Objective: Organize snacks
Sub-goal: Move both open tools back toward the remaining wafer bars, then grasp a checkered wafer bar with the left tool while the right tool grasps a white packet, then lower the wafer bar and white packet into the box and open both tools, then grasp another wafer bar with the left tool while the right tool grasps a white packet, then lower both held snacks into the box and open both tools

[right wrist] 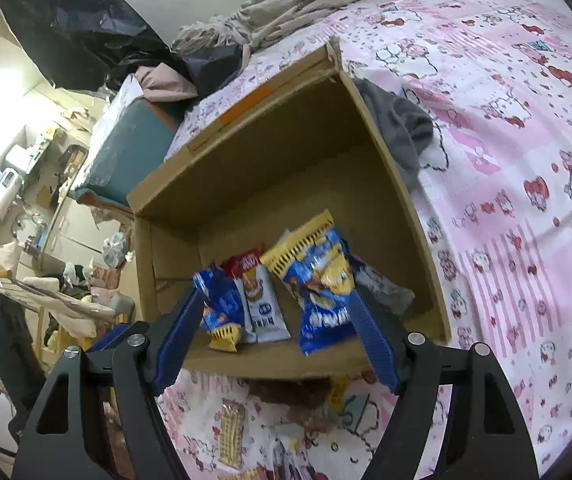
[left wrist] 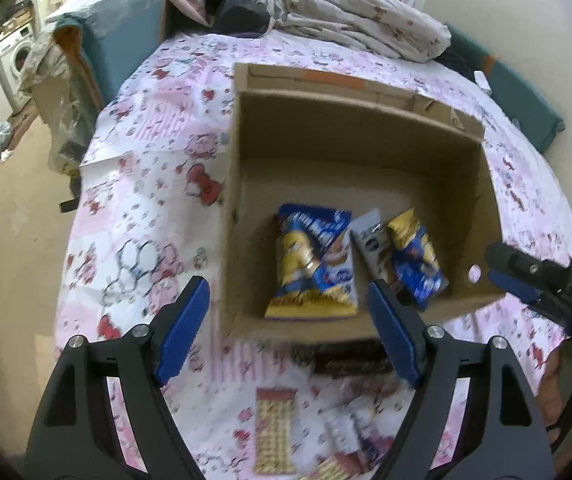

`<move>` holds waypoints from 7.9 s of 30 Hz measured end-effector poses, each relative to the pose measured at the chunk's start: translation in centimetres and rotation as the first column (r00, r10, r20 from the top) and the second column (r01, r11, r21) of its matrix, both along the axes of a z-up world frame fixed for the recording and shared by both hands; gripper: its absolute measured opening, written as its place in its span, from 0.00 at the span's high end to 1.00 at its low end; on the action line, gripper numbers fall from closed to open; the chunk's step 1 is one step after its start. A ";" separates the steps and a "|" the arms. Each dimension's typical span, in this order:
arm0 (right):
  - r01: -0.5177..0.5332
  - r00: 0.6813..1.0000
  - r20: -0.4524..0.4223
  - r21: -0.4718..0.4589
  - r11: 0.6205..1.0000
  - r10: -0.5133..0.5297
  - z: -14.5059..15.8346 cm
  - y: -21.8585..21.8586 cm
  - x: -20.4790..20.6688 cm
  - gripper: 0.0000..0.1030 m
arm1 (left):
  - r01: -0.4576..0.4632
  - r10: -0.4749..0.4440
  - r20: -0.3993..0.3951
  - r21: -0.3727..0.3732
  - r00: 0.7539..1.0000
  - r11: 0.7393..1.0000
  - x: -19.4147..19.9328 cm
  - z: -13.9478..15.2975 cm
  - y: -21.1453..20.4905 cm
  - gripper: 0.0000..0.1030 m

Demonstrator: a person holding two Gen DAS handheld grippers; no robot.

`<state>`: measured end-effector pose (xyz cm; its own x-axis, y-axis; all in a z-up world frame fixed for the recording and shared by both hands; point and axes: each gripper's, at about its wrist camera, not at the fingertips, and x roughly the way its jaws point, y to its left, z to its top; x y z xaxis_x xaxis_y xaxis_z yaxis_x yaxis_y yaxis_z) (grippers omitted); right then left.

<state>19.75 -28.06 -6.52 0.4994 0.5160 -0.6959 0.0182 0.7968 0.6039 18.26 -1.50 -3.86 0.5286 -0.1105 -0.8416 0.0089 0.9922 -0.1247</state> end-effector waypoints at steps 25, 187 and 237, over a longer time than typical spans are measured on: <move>-0.233 0.925 -0.343 -0.164 0.958 0.166 -7.2 4.6 -7.5 0.48 | -0.030 0.061 -0.396 0.083 0.916 0.996 -6.6 -11.2 0.8 0.26; -0.517 0.845 -0.299 -0.246 0.820 0.443 -6.8 12.4 -9.3 0.83 | 0.020 -0.002 -0.427 0.038 0.904 0.999 -10.0 -7.5 3.9 0.78; -0.244 0.970 -0.015 -0.144 0.959 0.245 -0.9 4.9 1.6 0.82 | -0.020 0.019 -0.032 -0.025 0.999 0.999 4.3 -1.0 1.3 0.78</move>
<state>21.38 -23.15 -7.45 0.3731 0.5174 -0.7701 -0.1896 0.8551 0.4826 22.61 -0.24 -4.84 0.5042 -0.1220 -0.8549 -0.0146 0.9886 -0.1497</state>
